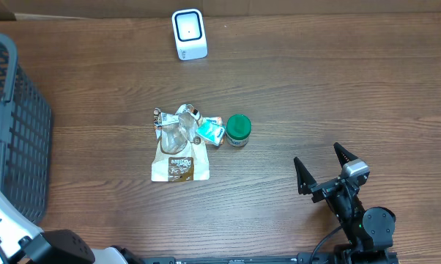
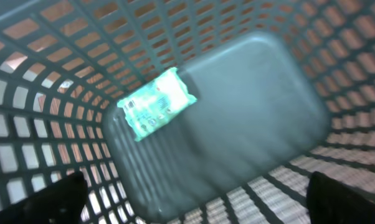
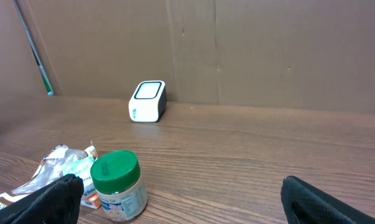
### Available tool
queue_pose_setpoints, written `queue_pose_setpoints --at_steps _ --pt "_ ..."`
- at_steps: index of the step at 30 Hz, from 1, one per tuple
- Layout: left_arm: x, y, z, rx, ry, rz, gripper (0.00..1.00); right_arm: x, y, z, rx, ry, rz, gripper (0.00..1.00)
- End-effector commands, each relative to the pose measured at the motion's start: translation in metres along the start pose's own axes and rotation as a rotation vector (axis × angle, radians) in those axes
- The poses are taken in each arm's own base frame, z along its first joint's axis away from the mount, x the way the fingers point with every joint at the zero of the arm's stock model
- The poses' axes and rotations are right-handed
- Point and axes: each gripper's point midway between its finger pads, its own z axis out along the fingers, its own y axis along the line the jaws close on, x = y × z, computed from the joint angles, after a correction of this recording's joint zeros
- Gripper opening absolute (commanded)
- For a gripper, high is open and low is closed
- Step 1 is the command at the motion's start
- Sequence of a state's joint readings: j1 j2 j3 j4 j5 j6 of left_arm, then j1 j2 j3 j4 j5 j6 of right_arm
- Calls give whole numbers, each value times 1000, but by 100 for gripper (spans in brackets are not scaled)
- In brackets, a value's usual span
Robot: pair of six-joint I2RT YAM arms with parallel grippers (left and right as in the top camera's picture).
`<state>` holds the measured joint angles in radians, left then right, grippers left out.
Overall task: Scan the item barcode
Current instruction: 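Return the left gripper to the basket and grasp the green wipes pack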
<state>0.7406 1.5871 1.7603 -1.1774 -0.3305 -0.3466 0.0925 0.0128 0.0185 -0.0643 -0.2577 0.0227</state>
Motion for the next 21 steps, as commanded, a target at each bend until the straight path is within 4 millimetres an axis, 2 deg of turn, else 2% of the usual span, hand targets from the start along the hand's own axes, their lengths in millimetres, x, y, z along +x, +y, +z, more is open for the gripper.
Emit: queue_pose_setpoints --at_steps 1,2,10,17,21 --pt "12 11 38 -28 59 136 100 2 0 0 -2 -5 2 100" --pt "16 14 58 -46 87 169 100 2 0 0 -2 -5 2 100" --pt "37 29 125 -153 227 189 85 2 0 0 -2 -5 2 100" --pt "44 44 165 -283 258 182 85 2 0 0 -2 -5 2 100" --pt "44 45 183 -313 252 187 84 2 0 0 -2 -5 2 100"
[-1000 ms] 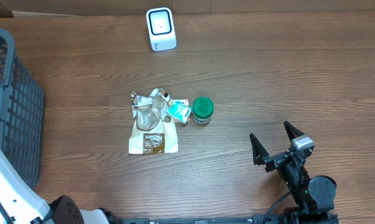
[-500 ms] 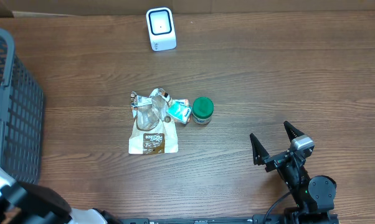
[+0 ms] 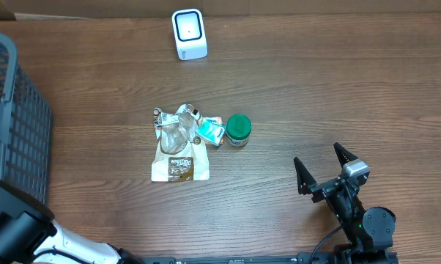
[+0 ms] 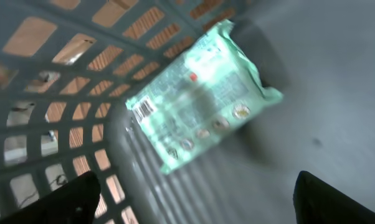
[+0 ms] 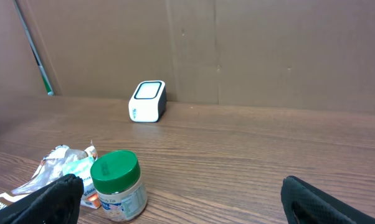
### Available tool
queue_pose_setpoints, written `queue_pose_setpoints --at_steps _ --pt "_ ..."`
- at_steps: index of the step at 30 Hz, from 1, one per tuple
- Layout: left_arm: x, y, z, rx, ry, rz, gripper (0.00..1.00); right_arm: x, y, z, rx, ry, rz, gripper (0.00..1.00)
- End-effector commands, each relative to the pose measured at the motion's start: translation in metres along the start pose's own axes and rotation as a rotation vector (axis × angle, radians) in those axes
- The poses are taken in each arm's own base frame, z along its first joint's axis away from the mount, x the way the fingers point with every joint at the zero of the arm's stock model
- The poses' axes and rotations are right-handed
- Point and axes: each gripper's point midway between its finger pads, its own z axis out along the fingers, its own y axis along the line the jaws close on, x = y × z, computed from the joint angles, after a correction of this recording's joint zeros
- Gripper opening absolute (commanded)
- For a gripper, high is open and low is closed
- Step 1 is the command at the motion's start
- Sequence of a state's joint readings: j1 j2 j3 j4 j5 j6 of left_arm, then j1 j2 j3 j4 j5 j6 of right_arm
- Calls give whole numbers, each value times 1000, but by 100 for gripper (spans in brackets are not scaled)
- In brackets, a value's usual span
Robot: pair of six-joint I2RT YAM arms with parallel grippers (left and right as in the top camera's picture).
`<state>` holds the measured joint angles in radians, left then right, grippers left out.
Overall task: Scan the item barcode
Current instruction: 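Return the left gripper to the basket and grasp the green wipes pack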
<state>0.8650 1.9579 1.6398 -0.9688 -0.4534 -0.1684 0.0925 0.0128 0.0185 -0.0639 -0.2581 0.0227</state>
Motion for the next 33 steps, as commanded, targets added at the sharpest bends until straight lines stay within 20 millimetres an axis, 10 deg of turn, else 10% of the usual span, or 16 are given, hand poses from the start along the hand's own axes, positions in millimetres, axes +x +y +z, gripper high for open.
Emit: queue_pose_setpoints --at_steps 1,33 --pt "-1 5 18 -68 7 1 84 2 0 0 -2 -4 2 100" --pt "8 -10 98 -189 38 37 81 2 0 0 -2 -4 2 100"
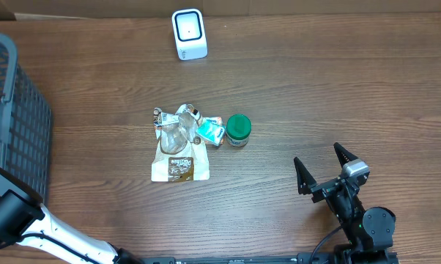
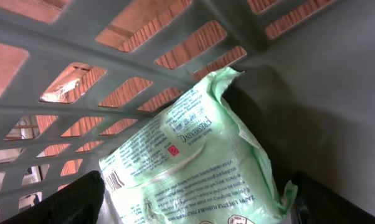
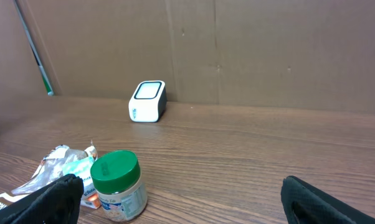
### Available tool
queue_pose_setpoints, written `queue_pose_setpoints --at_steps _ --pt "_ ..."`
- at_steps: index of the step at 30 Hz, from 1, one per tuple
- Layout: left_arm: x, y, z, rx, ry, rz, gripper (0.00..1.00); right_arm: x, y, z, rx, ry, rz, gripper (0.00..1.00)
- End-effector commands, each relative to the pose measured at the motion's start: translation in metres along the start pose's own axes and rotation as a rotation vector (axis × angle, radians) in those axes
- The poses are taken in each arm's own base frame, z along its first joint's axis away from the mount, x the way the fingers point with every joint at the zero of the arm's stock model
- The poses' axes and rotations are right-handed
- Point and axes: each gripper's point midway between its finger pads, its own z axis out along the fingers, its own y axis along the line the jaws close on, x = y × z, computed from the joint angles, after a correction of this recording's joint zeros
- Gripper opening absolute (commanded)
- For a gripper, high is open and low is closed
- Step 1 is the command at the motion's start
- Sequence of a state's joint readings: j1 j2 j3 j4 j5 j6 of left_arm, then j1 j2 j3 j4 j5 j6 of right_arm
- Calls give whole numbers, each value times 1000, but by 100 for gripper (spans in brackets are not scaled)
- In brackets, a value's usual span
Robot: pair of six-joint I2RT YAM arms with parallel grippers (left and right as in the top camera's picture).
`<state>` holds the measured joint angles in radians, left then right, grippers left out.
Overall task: Scan the item barcode
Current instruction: 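Return the left gripper to the basket and grasp the green wipes pack, then carry the green wipes pack to the table beside the bread and release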
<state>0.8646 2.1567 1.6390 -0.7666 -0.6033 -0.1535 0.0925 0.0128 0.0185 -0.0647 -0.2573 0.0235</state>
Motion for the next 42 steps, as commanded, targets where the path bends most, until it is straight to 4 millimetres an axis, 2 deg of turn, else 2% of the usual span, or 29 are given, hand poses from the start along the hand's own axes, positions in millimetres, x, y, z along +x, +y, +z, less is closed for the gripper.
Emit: queue_pose_setpoints --at_steps 1,8,10,12,13,14,15,16,23,27,32,40,42 --pt "30 -4 32 -40 67 30 80 2 1 0 -3 -5 1 100" --pt "57 -14 52 -41 74 24 75 2 1 0 -2 -5 1 100" --pt "62 -16 56 -39 76 19 66 2 1 0 -2 -5 1 100" --pt "67 -18 57 -32 84 0 53 2 1 0 -2 -5 1 100" --pt "68 -20 57 -20 88 -6 39 2 1 0 -2 -5 1 100" --pt "69 -24 57 1 93 -15 19 2 1 0 -2 -5 1 100" --pt "69 -25 57 7 95 -16 8 2 1 0 -3 -5 1 100" --pt "70 -25 57 6 96 -14 4 2 1 0 -2 -5 1 100" --pt "66 -28 44 0 107 26 4 2 1 0 -3 -5 1 100" --pt "50 -31 19 10 104 52 4 2 1 0 -3 -5 1 100" --pt "19 -30 -30 20 89 16 4 2 1 0 -2 -5 1 100" --pt "-28 -23 -126 137 9 -69 4 2 1 0 -3 -5 1 100" --pt "-41 -20 -161 194 -49 -89 4 2 1 0 -3 -5 1 100"
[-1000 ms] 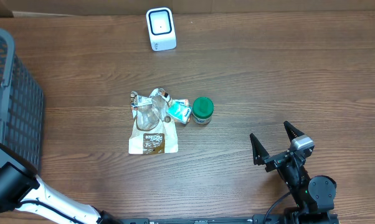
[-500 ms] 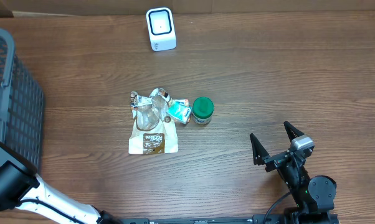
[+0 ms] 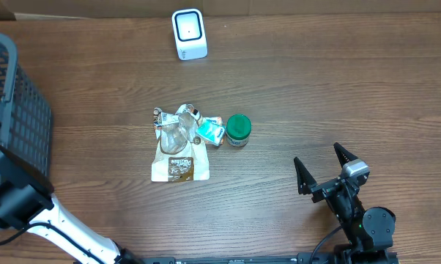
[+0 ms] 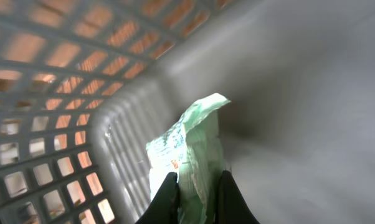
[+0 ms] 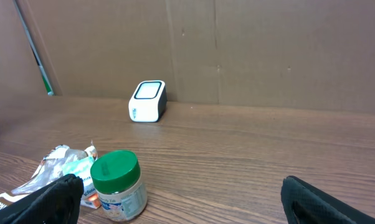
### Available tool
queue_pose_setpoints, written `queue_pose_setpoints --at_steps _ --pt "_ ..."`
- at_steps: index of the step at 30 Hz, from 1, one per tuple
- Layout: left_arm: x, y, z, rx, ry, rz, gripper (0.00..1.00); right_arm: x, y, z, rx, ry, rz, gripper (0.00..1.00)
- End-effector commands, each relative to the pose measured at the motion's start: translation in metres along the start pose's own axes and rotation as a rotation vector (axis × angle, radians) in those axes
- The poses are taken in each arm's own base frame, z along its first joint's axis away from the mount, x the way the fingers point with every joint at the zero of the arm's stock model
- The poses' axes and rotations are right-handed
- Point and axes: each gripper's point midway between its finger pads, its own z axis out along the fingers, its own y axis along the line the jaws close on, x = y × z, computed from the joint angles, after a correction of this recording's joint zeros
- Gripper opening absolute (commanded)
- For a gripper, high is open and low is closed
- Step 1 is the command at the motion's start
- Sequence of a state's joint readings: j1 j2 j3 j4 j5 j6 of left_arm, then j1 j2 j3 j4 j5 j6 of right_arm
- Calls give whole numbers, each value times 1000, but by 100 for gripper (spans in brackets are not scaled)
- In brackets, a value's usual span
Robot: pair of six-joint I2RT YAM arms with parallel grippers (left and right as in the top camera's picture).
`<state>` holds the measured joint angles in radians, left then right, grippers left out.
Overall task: Scan the item barcode
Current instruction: 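Carry the green wipes pack to the table beside the bread and release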
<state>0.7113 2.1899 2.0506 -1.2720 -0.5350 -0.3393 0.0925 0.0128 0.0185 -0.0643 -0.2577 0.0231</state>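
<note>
Inside the grey basket (image 4: 63, 124) my left gripper (image 4: 197, 193) is shut on a light green packet (image 4: 190, 149), which stands on edge between the two black fingers. The overhead view shows only the left arm (image 3: 12, 194) at the basket's (image 3: 19, 125) near corner; the packet is hidden there. The white barcode scanner (image 3: 189, 33) stands at the table's back edge, also seen as the scanner (image 5: 147, 101) in the right wrist view. My right gripper (image 3: 327, 170) stands open and empty near the front right.
A pile of items lies mid-table: a brown-and-white pouch (image 3: 179, 165), crumpled clear wrappers (image 3: 178, 128), a small teal packet (image 3: 209, 132) and a green-lidded jar (image 3: 238, 130), the jar (image 5: 116, 185) being close in the right wrist view. A cardboard wall (image 5: 237, 50) backs the table.
My left gripper was open around the green packet lying on the basket floor. It is now shut on the packet, which stands up on edge. The right arm has not moved.
My left gripper was open high above the green packet in the basket. Then it was nearer, then right over it with fingers either side. Now it is shut on the packet. The right gripper and table items stayed as they were.
</note>
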Motion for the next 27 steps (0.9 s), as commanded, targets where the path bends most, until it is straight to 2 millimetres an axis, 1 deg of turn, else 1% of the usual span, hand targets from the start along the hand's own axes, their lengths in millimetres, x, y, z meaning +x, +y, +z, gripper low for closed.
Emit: queue_pose_setpoints --at_steps 1,2,4,6,7,8,11,14,16,17,20,22,24,27 --pt "-28 3 -72 123 -139 -98 4 2 0 0 -2 -5 2 100" --pt "-32 5 -88 140 -173 -105 4 2 0 0 -2 -5 2 100" --pt "-39 8 -129 186 -261 -123 4 2 0 0 -2 -5 2 100" --pt "-41 12 -164 229 -334 -137 4 2 0 0 -2 -5 2 100" --pt "-40 15 -186 260 -378 -145 4 2 0 0 -2 -5 2 100" --pt "-38 19 -217 306 -444 -157 4 2 0 0 -2 -5 2 100" --pt "-29 30 -266 381 -551 -177 4 2 0 0 -2 -5 2 100" --pt "-13 42 -310 452 -636 -184 4 2 0 0 -2 -5 2 100" --pt "-1 46 -334 499 -679 -176 4 2 0 0 -2 -5 2 100" --pt "9 47 -348 529 -701 -161 4 2 0 0 -2 -5 2 100" --pt "40 40 -377 607 -728 -91 4 2 0 0 -2 -5 2 100" --pt "65 25 -391 671 -716 -2 4 2 0 0 -2 -5 2 100" --pt "90 4 -398 719 -680 95 4 2 0 0 -2 -5 2 100" --pt "124 -25 -393 723 -601 219 4 2 0 0 -2 -5 2 100"
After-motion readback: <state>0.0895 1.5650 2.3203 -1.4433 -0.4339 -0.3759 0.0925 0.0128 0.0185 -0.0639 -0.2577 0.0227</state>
